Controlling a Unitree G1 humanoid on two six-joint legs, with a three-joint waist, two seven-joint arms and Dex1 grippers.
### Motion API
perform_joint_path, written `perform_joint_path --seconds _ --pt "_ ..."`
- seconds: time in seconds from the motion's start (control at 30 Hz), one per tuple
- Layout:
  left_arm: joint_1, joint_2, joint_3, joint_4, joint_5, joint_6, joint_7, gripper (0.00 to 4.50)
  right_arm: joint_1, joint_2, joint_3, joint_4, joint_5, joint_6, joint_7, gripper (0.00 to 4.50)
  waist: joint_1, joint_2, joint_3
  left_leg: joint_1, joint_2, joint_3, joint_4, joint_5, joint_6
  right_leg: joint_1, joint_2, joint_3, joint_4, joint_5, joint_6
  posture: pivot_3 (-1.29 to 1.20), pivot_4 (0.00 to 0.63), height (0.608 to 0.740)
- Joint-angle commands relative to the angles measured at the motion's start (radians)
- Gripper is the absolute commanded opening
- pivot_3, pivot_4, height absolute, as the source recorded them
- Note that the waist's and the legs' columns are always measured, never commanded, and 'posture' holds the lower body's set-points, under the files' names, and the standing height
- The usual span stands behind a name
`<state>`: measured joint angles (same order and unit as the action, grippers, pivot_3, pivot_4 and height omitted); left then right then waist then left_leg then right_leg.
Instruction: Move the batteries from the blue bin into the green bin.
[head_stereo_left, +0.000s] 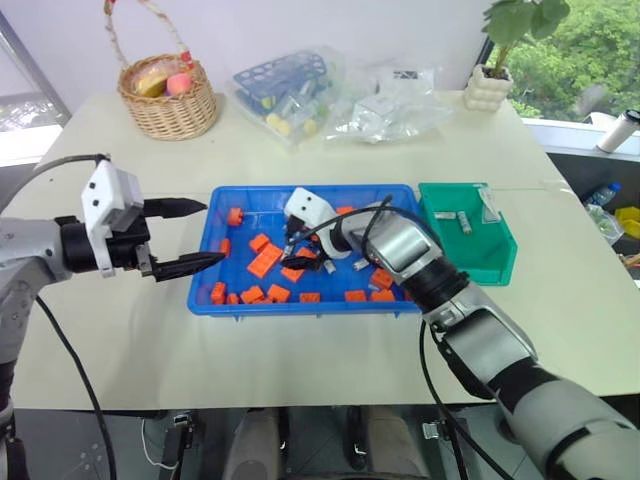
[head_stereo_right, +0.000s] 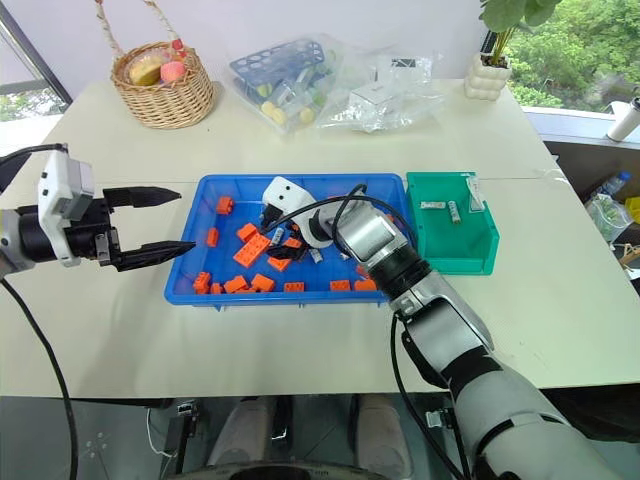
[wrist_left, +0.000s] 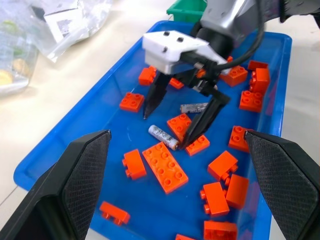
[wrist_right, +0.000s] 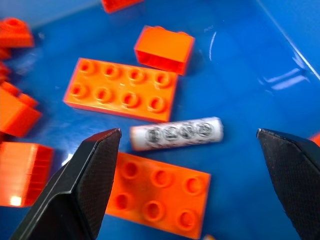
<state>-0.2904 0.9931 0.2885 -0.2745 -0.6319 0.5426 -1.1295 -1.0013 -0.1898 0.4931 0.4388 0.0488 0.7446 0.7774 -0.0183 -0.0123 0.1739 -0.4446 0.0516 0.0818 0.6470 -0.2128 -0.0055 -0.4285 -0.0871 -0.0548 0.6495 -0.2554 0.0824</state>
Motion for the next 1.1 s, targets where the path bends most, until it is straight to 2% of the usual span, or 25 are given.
perform_joint_path --seconds 0.03,0.2,0.3,0.4,0.7,0.83,0.97,1.1 --pt "-0.023 0.018 0.009 -0.024 -0.009 0.006 0.003 4.5 -0.024 0.021 0.009 0.034 -0.029 -0.057 0.026 4.46 -0.001 0.0 0.0 0.0 0.0 0.0 0.0 0.0 0.0 0.0 0.0 0.0 0.0 0.0 0.0 0.0 0.15 0.736" --pt "-0.036 0.014 0.001 -0.022 -0.006 0.011 0.007 4.5 -0.007 0.034 0.012 0.042 -0.048 -0.072 0.067 4.46 0.0 0.0 0.0 0.0 0.0 0.0 0.0 0.0 0.0 0.0 0.0 0.0 0.0 0.0 0.0 0.0 0.15 0.736" --pt "-0.044 0.011 -0.003 -0.02 -0.004 0.013 0.008 4.5 0.002 0.036 0.005 0.032 -0.055 -0.072 0.076 3.61 -0.001 0.0 0.0 0.0 0.0 0.0 0.0 0.0 0.0 0.0 0.0 0.0 0.0 0.0 0.0 0.0 0.15 0.736" --pt "-0.048 0.007 -0.011 -0.019 -0.003 0.011 0.006 4.5 0.003 0.03 -0.002 0.023 -0.061 -0.066 0.085 2.17 0.0 0.0 0.0 0.0 0.0 0.0 0.0 0.0 0.0 0.0 0.0 0.0 0.0 0.0 0.0 0.0 0.15 0.736" --pt "-0.078 -0.014 -0.049 0.004 0.006 -0.003 0.002 4.5 -0.023 0.008 -0.065 -0.008 -0.047 -0.026 0.075 2.16 0.002 0.0 0.0 0.0 0.0 0.0 0.0 0.0 0.0 0.0 0.0 0.0 0.0 0.0 0.0 0.0 0.15 0.736" --pt "-0.098 -0.044 -0.09 0.002 0.007 -0.004 -0.001 4.5 -0.06 -0.035 -0.28 -0.149 0.081 0.133 0.051 2.16 0.007 0.001 0.001 -0.001 0.0 0.0 0.0 0.0 0.0 0.0 0.0 0.0 0.0 0.0 0.0 0.0 0.15 0.736" --pt "-0.124 -0.083 -0.136 0.002 0.014 -0.012 -0.003 4.5 -0.042 -0.178 -0.448 -0.294 0.165 0.325 0.034 2.16 0.011 -0.001 0.0 -0.001 0.0 -0.001 0.0 0.0 0.0 0.0 0.0 0.0 0.0 0.0 0.0 0.0 0.15 0.736" --pt "-0.18 -0.123 -0.188 0.034 0.036 -0.029 -0.008 4.5 0.063 -0.424 -0.54 -0.428 0.194 0.428 0.053 2.16 0.017 -0.001 0.0 -0.001 -0.001 -0.001 0.0 0.0 0.0 0.001 -0.001 -0.001 -0.001 0.0 0.0 0.0 0.15 0.736"
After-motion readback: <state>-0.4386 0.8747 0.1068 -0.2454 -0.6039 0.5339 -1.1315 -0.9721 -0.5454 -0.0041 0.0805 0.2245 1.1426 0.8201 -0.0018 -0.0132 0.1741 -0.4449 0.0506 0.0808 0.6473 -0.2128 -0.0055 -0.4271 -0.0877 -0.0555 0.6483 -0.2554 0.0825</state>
